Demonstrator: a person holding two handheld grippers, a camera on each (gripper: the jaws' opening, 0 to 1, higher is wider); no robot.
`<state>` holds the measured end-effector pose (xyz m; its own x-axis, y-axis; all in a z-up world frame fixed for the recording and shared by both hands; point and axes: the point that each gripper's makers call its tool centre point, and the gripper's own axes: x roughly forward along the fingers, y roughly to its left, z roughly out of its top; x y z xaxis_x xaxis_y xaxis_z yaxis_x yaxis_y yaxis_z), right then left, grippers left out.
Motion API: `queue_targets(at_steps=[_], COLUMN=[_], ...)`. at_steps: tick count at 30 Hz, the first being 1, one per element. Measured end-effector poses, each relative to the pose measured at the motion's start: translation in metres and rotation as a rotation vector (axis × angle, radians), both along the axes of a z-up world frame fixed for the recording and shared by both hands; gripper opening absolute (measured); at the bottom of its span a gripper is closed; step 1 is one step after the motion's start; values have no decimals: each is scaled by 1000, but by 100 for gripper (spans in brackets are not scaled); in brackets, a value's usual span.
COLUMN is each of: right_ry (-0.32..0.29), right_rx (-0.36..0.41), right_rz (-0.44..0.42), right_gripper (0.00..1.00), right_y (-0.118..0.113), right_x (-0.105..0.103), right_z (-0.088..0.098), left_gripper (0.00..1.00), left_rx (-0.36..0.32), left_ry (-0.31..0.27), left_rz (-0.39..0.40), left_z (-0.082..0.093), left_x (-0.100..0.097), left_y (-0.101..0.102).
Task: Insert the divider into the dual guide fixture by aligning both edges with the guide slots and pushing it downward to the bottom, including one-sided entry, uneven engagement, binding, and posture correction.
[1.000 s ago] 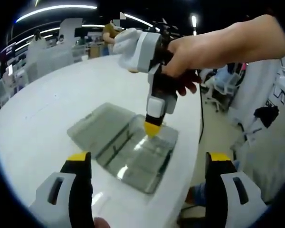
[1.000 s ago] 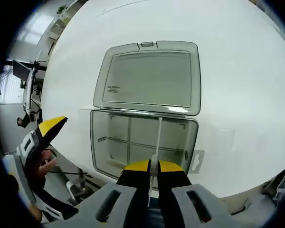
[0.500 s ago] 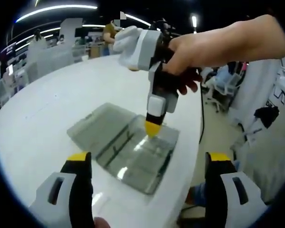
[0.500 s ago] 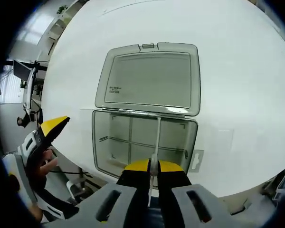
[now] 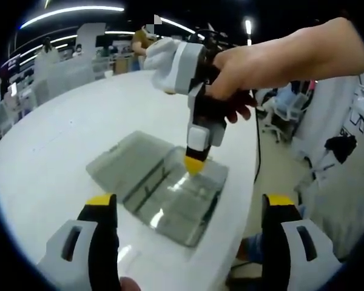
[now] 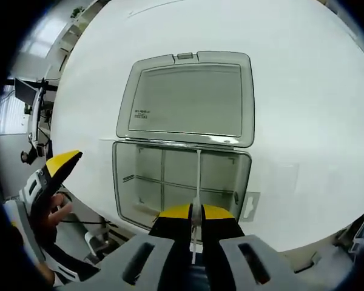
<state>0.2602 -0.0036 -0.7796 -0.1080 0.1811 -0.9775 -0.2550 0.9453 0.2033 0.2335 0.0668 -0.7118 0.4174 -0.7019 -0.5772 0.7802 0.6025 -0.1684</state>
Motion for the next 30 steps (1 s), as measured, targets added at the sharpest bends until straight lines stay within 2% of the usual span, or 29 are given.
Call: queue_targets(at_steps=[30], right_ry=[26], right_rx=[-24], right_rz=[-1], right_gripper=[0], right_y=[6], right_x=[-5], right_z=[3], left_gripper=[96], left_rx=[6], left_ry=[1], left_rz=[8], left_z=[-1], left_x=[2], left_y=[3])
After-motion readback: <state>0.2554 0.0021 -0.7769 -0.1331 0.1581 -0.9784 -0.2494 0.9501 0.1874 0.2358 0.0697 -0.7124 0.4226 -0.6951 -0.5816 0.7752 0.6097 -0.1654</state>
